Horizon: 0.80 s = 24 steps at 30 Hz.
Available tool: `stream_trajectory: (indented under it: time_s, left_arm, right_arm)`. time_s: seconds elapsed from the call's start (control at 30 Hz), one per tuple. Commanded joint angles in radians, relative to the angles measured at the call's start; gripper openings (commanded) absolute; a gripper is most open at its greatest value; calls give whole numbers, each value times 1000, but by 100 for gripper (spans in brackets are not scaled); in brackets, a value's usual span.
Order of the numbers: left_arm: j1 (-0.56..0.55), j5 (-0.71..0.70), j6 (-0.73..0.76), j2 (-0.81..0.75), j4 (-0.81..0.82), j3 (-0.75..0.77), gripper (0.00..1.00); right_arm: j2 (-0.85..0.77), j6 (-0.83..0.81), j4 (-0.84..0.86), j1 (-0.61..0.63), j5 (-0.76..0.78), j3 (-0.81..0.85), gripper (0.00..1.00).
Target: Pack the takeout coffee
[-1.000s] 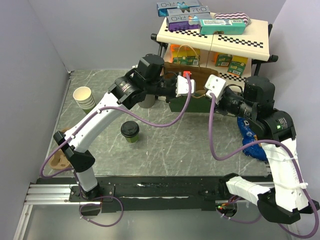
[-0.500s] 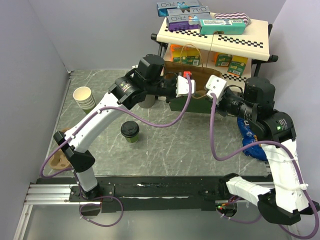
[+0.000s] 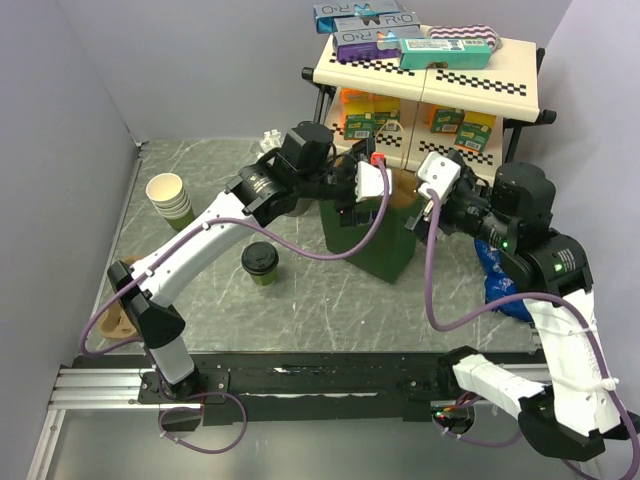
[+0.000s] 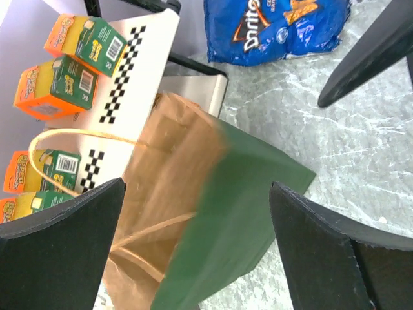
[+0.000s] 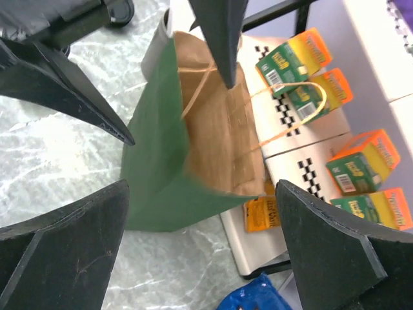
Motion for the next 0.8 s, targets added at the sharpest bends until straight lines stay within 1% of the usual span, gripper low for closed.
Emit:
stream_trajectory:
  time_s: [0.0, 0.2, 0.3, 0.37, 0.4, 0.43, 0.47, 0.5, 0.53, 0.6, 0.63, 0.7, 0.73, 0.77]
  left_arm:
    - [-7, -30, 4, -57, 61, 8, 99]
    - [-7, -52, -8, -79, 92, 2, 99]
    - [-6, -164, -46, -118, 103, -2, 99]
    - [15, -265, -108, -170, 66, -35, 99]
    - [34, -267, -132, -192, 31, -53, 99]
    - [55, -257, -161, -229, -12, -94, 99]
    - [90, -257, -172, -249, -114, -123, 99]
    - [101, -273, -177, -267, -158, -157, 99]
    - [117, -298, -201, -307, -201, -244, 99]
    - [124, -335, -203, -338, -317, -332, 99]
    - [132, -335, -185, -359, -351, -414, 99]
    - [144, -348, -188, -381, -387, -496, 99]
    - [164, -350, -188, -397, -390, -562, 99]
    - [176, -362, -195, -401, -382, -587, 99]
  right_arm:
    - [-20, 23, 69, -3, 19, -1, 100]
    - [-17, 29, 82, -3, 7, -10, 100]
    - [-22, 44, 80, -3, 5, -13, 100]
    - [-34, 70, 92, -3, 9, -30, 100]
    - [-48, 78, 97, -1, 9, -39, 100]
    - [-55, 81, 99, -3, 7, -62, 100]
    - [-63, 87, 97, -3, -1, -73, 100]
    - [-74, 92, 96, -3, -5, -80, 100]
    - [-75, 99, 91, -1, -11, -90, 100]
    - [-77, 113, 65, -1, -33, -96, 100]
    - [-80, 125, 60, -3, -39, -106, 100]
    - [-92, 139, 53, -1, -68, -125, 100]
    - [-94, 156, 51, -1, -77, -140, 100]
    - [-97, 162, 47, -3, -90, -146, 100]
